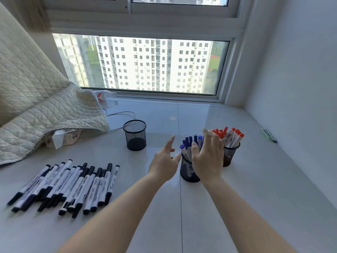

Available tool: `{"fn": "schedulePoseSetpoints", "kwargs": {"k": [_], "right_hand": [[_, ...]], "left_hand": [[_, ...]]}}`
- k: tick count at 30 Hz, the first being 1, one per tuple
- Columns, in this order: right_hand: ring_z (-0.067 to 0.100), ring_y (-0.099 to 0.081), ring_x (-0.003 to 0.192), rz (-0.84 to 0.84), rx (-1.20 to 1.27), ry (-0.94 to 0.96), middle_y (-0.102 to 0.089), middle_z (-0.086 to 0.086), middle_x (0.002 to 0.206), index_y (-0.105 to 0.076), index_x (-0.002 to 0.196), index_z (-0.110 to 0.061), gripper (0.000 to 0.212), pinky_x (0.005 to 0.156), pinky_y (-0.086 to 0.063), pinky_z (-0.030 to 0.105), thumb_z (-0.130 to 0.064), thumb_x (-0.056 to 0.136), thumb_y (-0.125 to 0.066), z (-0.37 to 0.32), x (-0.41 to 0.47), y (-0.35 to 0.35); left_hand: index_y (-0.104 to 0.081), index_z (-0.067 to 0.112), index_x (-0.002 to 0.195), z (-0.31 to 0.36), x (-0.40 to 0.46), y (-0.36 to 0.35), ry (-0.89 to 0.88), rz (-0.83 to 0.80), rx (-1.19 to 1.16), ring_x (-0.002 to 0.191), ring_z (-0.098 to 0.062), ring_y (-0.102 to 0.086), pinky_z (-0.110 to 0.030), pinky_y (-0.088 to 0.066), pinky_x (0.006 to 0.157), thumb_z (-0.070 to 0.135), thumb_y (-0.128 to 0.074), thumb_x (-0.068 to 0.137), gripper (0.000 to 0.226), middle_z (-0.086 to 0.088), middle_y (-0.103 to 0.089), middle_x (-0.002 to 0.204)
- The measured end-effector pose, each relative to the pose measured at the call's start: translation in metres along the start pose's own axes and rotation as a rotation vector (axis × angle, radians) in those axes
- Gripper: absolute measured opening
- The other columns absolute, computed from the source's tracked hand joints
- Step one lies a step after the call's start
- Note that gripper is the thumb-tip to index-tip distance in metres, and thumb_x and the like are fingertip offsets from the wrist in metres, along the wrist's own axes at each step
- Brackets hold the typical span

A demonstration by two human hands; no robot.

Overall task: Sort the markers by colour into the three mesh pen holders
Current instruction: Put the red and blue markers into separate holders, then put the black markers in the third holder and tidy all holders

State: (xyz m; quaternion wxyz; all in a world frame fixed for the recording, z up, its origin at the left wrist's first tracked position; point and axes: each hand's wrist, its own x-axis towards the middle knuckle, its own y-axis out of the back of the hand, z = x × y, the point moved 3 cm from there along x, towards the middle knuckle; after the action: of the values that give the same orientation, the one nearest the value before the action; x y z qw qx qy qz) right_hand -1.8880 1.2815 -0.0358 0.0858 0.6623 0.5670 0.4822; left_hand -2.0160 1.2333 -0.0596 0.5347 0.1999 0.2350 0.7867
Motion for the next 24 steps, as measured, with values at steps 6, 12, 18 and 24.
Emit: {"fn": "schedulePoseSetpoints", "kwargs": {"k": [6,12,18,24], "right_hand": [[0.032,-0.052,0.107,0.011,0.077,0.243,-0.058,0.012,0.112,-0.060,0.104,-0.007,0.028,0.089,-0.039,0.038,-0.012,0.077,-0.065,-0.062,-0.030,-0.015],[0.023,-0.041,0.115,-0.307,0.096,0.277,-0.051,0.003,0.119,-0.054,0.114,-0.014,0.030,0.093,-0.034,0.031,-0.017,0.085,-0.054,-0.102,-0.044,-0.073],[0.023,-0.052,0.106,-0.712,0.156,0.036,-0.056,0.005,0.120,-0.052,0.119,-0.015,0.031,0.078,-0.038,0.029,-0.024,0.090,-0.048,-0.122,-0.061,-0.136],[0.028,-0.052,0.108,-0.824,0.074,-0.056,-0.055,0.009,0.120,-0.046,0.116,-0.011,0.040,0.080,-0.040,0.035,-0.043,0.092,-0.043,-0.142,-0.094,-0.171]], "left_hand": [[-0.043,0.030,0.130,-0.041,-0.031,0.042,0.024,0.110,0.055,0.083,-0.004,-0.057,-0.022,-0.043,0.067,0.028,-0.052,0.089,0.042,0.013,-0.056,0.102],[-0.060,0.025,0.109,-0.102,-0.050,0.104,0.143,0.240,0.224,0.083,-0.009,-0.059,-0.024,-0.046,0.071,0.026,-0.052,0.088,0.023,0.010,-0.063,0.093],[-0.059,0.019,0.111,-0.156,-0.066,0.156,0.266,0.371,0.481,0.102,-0.021,-0.052,-0.033,-0.048,0.080,0.027,-0.054,0.087,0.026,-0.003,-0.059,0.112],[-0.051,0.015,0.117,-0.177,-0.073,0.166,0.311,0.347,0.554,0.106,-0.022,-0.053,-0.033,-0.048,0.081,0.037,-0.051,0.089,0.035,-0.006,-0.053,0.121]]}}
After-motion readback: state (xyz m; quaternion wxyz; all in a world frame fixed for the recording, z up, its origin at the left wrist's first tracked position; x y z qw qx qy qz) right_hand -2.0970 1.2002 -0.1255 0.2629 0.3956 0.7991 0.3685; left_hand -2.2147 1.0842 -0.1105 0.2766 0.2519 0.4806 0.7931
